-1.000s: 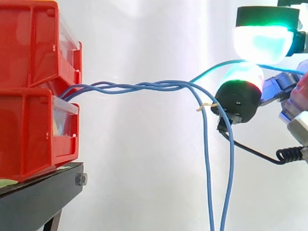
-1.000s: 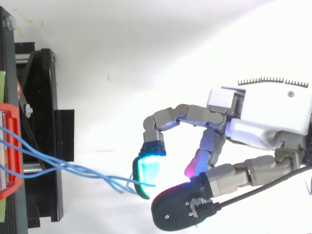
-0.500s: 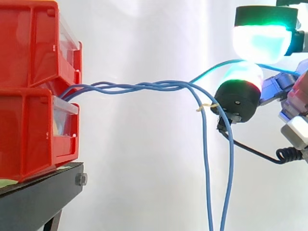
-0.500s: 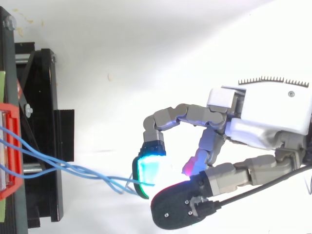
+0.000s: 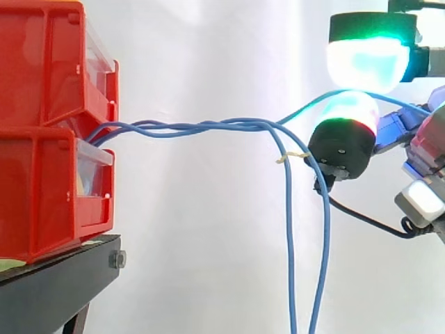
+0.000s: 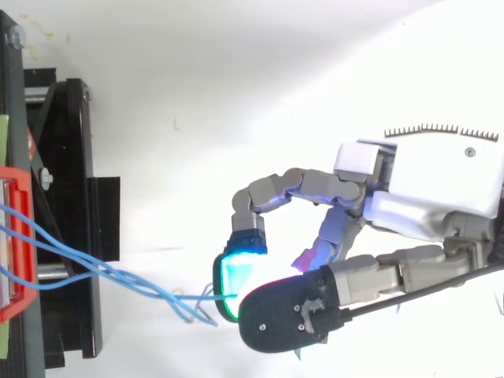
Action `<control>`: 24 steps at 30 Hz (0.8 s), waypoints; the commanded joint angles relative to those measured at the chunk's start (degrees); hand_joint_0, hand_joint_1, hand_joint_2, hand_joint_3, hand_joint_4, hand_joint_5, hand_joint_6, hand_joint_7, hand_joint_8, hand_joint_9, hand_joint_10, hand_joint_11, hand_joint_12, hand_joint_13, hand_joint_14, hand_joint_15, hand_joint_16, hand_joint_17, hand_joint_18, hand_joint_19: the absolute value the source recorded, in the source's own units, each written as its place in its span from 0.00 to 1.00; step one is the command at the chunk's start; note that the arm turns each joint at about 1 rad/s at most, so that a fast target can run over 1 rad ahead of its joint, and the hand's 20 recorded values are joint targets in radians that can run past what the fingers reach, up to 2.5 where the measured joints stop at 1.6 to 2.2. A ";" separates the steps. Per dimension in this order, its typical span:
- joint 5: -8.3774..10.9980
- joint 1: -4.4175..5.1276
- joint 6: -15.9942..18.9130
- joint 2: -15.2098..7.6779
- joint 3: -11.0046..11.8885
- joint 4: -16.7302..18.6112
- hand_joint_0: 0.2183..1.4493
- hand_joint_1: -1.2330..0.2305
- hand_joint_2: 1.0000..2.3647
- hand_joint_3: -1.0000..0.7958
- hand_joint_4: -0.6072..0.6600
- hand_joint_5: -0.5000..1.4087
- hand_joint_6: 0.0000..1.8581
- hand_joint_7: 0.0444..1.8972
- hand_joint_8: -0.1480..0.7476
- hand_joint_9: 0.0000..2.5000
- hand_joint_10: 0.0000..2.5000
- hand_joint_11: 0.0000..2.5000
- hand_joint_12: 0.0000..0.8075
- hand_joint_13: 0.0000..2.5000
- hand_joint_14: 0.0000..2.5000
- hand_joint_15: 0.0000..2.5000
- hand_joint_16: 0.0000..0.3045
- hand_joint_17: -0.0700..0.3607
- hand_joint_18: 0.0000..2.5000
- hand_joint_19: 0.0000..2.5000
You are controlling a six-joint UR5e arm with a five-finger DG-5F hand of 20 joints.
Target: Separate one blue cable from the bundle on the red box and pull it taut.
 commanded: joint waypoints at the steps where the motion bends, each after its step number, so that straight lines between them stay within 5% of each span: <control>1: 0.00 0.00 -0.26 0.05 -0.09 -0.09 0.31 0.47 0.01 0.40 0.54 0.24 0.40 0.67 0.65 0.56 0.00 0.14 0.49 0.40 0.00 0.10 0.16 0.42 0.40 0.23; 24: 0.00 0.00 -0.35 -0.04 0.00 -0.44 0.31 0.28 0.02 0.50 0.50 0.24 0.43 0.66 0.55 0.58 0.01 0.30 0.44 0.42 0.01 0.19 0.13 0.37 0.40 0.26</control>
